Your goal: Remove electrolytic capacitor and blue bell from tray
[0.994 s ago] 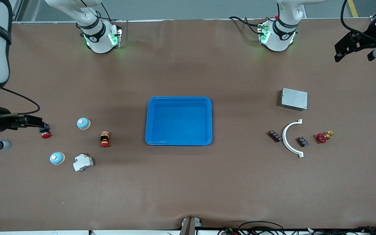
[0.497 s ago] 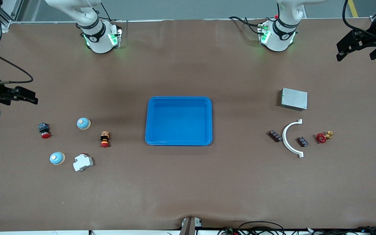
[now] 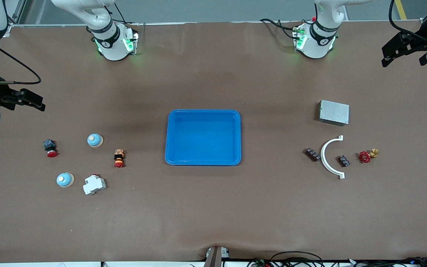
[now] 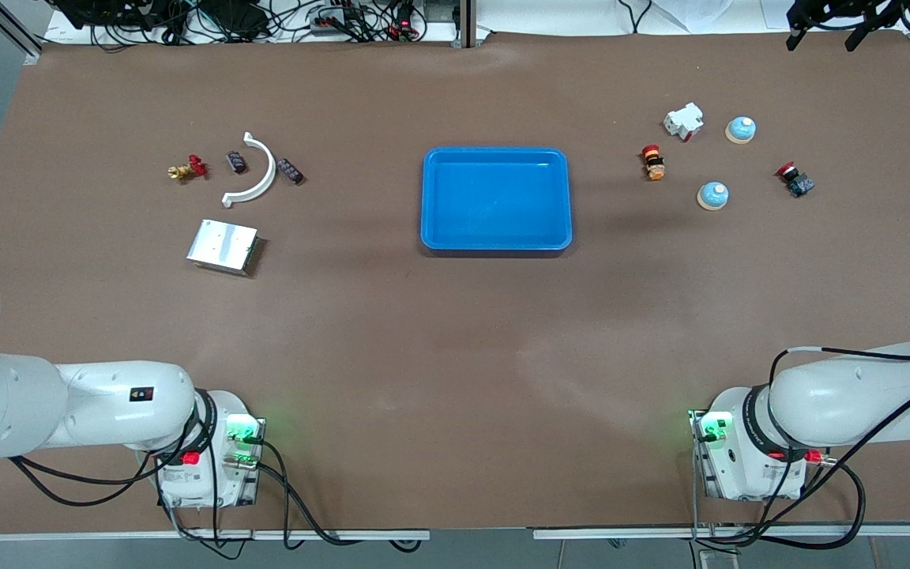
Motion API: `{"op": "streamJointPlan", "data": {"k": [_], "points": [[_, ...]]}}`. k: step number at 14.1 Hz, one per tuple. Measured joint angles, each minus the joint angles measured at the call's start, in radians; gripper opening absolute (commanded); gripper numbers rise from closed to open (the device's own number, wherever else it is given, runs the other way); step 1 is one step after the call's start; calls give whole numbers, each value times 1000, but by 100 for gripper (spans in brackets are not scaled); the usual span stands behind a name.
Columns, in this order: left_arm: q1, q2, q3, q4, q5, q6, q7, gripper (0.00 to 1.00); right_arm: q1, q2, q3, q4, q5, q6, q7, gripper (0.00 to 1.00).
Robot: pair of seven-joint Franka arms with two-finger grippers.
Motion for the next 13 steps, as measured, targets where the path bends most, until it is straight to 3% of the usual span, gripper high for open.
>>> {"op": "streamJointPlan", "data": {"k": [7,13], "points": [[-4,0,-11,2,-16,4,0,100,1,-2,4,92,0,-22,-9,100],[1,9,-2,2,-53,6,0,100,0,-2,-2,102,0,-69,-34,100]]}}
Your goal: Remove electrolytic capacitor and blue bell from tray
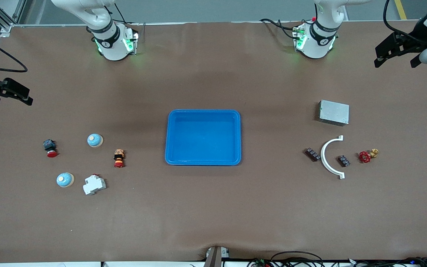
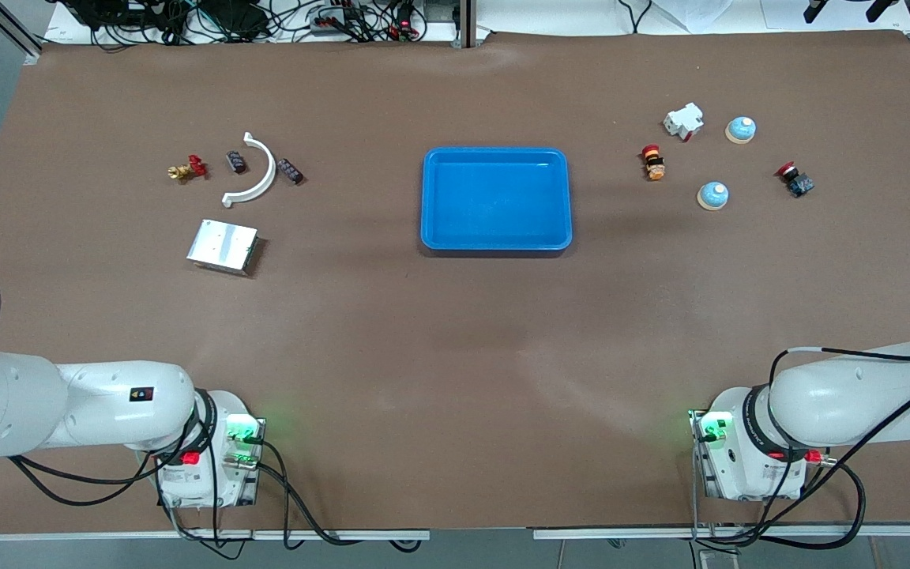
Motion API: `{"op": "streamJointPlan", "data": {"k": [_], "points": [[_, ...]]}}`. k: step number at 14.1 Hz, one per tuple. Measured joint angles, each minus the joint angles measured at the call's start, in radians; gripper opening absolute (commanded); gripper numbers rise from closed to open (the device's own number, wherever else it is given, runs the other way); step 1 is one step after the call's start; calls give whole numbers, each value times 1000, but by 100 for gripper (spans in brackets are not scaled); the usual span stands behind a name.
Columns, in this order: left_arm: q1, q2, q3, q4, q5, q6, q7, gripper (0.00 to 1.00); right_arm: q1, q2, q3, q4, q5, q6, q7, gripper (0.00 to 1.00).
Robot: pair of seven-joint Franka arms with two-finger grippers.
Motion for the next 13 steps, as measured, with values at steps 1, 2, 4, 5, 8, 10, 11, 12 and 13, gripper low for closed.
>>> {"op": "streamJointPlan", "data": {"k": [1,2,4,5,8,10,11,12,13], "points": [[0,0,2,1,0,0,0,100,0,0,0,0,0,-2,4,100],[0,0,3,1,0,0,-1,100,0,0,0,0,0,-4,7,100],[1,1,3,2,0,0,-2,100,0,0,-1,1,0,-5,10,100],[1,3,3,3,0,1,-3,100,0,0,-1,1,0,-5,10,100],[1,11,3,18,0,2,-3,100,0,1,-1,2,0,-6,10,100],[1,13,3,23,0,2,-3,100,0,1,-1,5,-1,-5,10,100],[1,14,2,26,0,2,-3,100,-1,1,-2,10,-1,-4,10,100],[1,14,1,30,4,2,-3,100,-2,1,-3,15,-2,-4,10,100],[0,15,0,32,10,2,-3,100,-2,1,-4,19,-3,-4,10,100]]}}
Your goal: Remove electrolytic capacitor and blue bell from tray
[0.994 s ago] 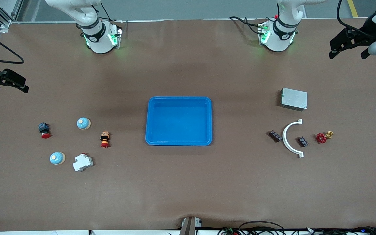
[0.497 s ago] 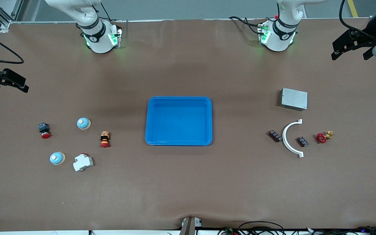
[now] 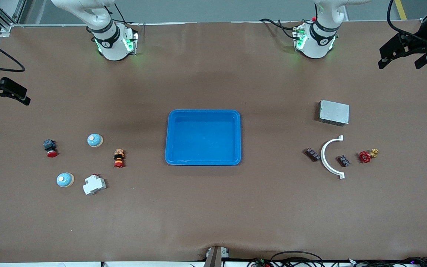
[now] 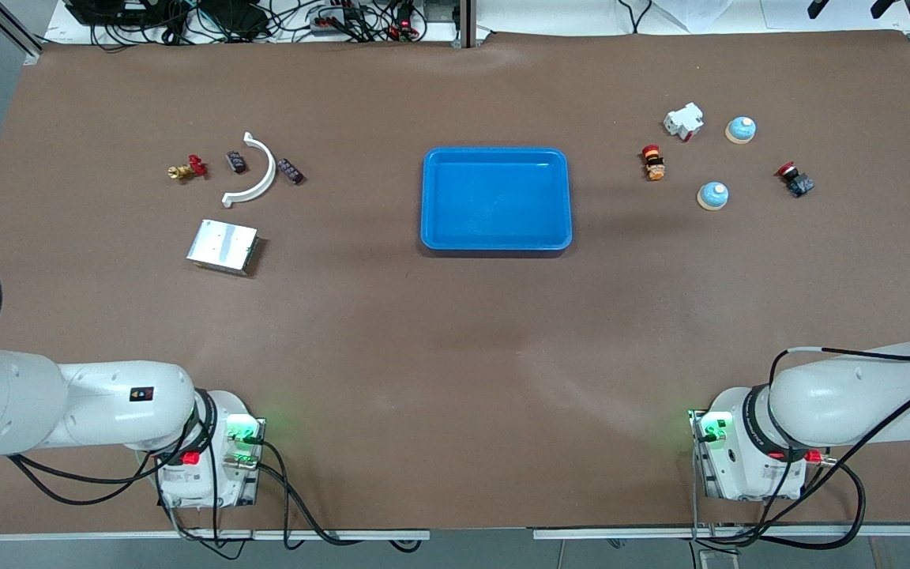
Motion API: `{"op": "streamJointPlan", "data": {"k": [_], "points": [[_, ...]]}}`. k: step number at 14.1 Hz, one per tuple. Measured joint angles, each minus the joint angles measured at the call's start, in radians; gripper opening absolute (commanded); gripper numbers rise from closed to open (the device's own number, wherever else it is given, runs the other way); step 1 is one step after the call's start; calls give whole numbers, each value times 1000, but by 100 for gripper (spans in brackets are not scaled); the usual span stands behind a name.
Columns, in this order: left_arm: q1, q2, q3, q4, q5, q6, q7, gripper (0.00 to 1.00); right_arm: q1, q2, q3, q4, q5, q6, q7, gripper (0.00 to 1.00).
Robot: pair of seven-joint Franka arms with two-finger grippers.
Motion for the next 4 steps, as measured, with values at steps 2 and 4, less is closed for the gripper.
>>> {"op": "streamJointPlan", "data": {"k": [2,4], "points": [[0,1,0,1,6,0,0,100,0,0,-1,4,0,-1,0,100],[0,2,0,2,6,0,0,100,0,1,-1,5,0,-1,0,100]]}}
